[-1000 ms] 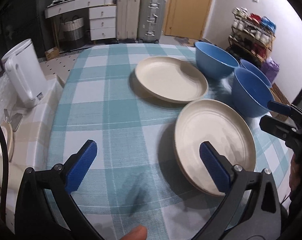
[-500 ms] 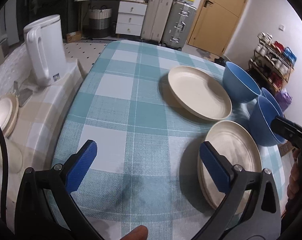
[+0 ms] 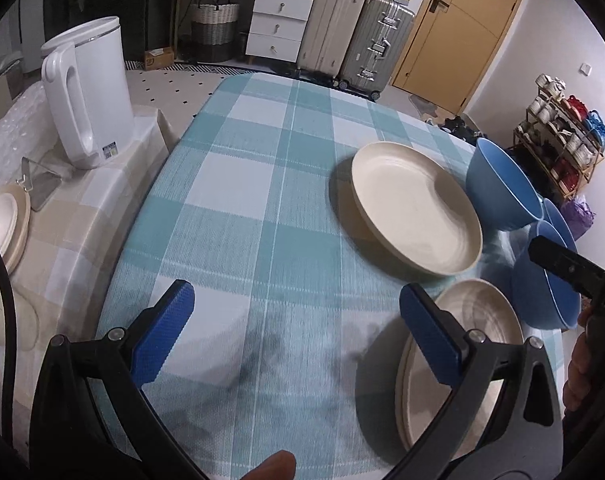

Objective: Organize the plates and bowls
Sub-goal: 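Move both tools to the rim of the next cream plate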

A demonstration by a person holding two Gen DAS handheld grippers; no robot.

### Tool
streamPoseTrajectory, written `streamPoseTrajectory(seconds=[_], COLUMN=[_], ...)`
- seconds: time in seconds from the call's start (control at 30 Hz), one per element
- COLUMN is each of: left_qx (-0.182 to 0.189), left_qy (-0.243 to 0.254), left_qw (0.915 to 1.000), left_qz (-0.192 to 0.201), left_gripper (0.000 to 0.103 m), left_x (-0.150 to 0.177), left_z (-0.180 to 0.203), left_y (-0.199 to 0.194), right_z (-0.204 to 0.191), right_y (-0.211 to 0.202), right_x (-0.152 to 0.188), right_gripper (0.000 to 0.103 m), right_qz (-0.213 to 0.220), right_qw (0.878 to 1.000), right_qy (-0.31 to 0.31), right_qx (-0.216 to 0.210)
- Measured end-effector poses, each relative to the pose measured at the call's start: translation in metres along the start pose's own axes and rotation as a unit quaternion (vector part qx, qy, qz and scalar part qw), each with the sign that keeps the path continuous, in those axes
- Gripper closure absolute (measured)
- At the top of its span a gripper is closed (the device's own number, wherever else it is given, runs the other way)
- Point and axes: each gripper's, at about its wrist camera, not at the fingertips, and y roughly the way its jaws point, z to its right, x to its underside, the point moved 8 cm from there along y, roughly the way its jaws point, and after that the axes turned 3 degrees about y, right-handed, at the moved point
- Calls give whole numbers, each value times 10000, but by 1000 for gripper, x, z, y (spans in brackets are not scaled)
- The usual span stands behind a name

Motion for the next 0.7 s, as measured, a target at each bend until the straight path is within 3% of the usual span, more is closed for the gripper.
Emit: streamPoseTrajectory(seconds=[0.3,0.7], left_qx=[-121,-161], left_qy=[-123,-392], left_qw=[9998,9987], left_qz=[-126,-265], left_gripper=[1,1], left_x=[-28,-46], left_z=[2,0], left_y=[26,65], right_z=[0,23], right_y=[30,71], right_x=[-30,-46], right_gripper=[1,4], right_qz=[-120,-405], right_qw=[9995,9976], right_qy=[246,511], right_qx=[-182,215])
